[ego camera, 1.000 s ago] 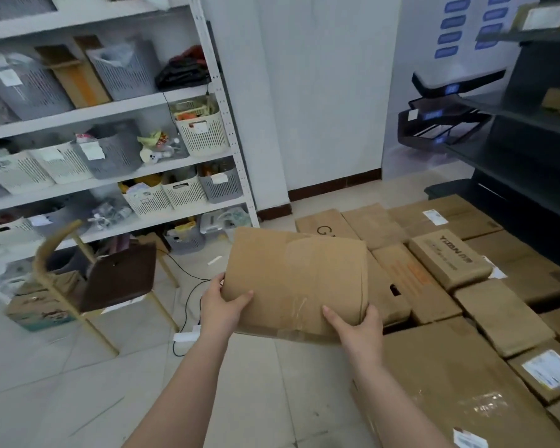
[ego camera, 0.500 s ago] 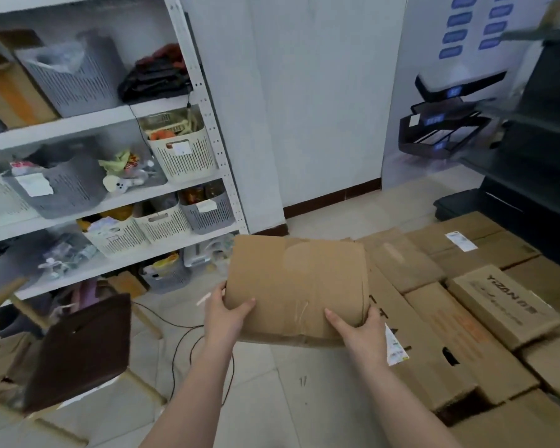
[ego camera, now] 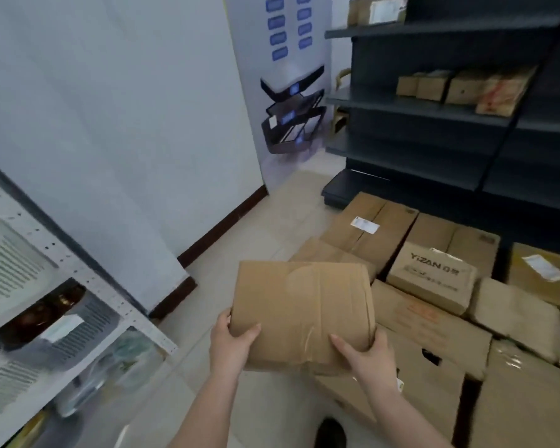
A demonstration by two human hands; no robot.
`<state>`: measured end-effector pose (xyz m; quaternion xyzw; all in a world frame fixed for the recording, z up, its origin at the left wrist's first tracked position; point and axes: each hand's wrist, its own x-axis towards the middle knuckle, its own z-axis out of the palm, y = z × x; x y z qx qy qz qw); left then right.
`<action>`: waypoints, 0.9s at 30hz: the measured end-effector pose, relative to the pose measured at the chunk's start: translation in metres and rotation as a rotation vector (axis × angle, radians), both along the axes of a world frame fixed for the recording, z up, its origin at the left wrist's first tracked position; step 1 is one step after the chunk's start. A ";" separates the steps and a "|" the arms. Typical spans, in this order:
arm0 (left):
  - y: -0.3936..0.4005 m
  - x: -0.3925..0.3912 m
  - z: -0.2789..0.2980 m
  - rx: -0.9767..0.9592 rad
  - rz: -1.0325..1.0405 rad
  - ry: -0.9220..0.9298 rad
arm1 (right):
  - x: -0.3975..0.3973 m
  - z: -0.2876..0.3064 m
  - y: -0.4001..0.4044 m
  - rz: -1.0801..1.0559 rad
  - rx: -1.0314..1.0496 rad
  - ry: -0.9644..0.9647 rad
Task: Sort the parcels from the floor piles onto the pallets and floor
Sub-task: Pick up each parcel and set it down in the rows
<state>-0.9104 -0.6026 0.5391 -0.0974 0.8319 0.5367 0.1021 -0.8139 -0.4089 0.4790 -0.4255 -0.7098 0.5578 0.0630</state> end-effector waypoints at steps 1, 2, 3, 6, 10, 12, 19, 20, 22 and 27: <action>0.007 -0.019 -0.005 -0.006 -0.024 -0.006 | -0.015 -0.006 0.004 -0.023 -0.007 -0.015; 0.014 -0.037 -0.009 -0.018 -0.045 -0.013 | -0.030 -0.011 0.008 -0.040 -0.014 -0.032; 0.020 -0.056 -0.013 -0.032 -0.064 -0.021 | -0.045 -0.016 0.012 -0.059 -0.027 -0.049; 0.037 -0.110 -0.023 -0.071 -0.111 -0.044 | -0.089 -0.029 0.024 -0.106 -0.073 -0.089; 0.062 -0.175 -0.036 -0.069 -0.201 -0.099 | -0.135 -0.038 0.041 -0.178 -0.107 -0.137; 0.075 -0.203 -0.046 -0.064 -0.249 -0.137 | -0.154 -0.041 0.051 -0.212 -0.123 -0.154; 0.125 -0.303 -0.107 -0.094 -0.378 -0.239 | -0.227 -0.064 0.086 -0.340 -0.150 -0.229; 0.133 -0.319 -0.120 -0.085 -0.396 -0.251 | -0.240 -0.070 0.091 -0.366 -0.143 -0.244; 0.152 -0.354 -0.143 -0.078 -0.443 -0.264 | -0.267 -0.086 0.099 -0.412 -0.109 -0.248; 0.217 -0.440 -0.196 -0.081 -0.576 -0.237 | -0.333 -0.137 0.133 -0.508 -0.082 -0.216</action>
